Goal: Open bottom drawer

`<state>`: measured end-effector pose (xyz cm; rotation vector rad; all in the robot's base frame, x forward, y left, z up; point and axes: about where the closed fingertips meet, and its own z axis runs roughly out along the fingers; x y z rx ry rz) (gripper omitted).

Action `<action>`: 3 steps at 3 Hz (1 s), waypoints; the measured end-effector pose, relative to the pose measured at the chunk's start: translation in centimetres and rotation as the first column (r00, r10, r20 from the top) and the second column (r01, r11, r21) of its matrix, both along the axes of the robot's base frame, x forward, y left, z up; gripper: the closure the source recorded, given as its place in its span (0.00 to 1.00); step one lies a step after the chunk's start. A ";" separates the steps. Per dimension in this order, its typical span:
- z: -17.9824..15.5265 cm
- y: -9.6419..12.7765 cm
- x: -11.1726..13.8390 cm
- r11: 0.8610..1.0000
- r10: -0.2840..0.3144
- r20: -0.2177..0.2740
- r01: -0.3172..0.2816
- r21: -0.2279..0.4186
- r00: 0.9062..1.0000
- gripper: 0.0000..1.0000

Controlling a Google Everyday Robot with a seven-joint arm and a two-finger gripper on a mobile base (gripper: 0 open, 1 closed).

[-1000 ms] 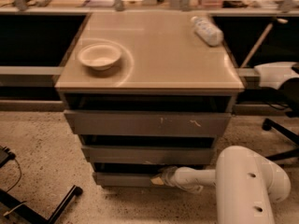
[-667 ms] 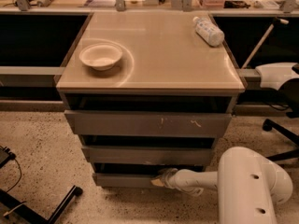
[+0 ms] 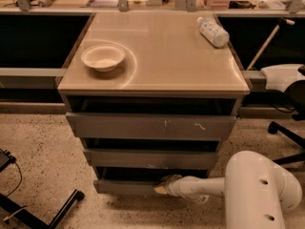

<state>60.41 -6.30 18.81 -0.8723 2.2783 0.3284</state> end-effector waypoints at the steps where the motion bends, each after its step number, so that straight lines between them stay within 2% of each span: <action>1: 0.2 0.0 -0.1 1.000 0.000 0.000 0.000 0.000 1.000 1.00; 3: 0.3 0.1 -1.4 1.000 -0.002 -0.013 0.002 0.005 1.000 1.00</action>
Offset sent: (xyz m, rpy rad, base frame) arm -0.4532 -0.0466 -0.0781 0.1973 0.4760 -0.0939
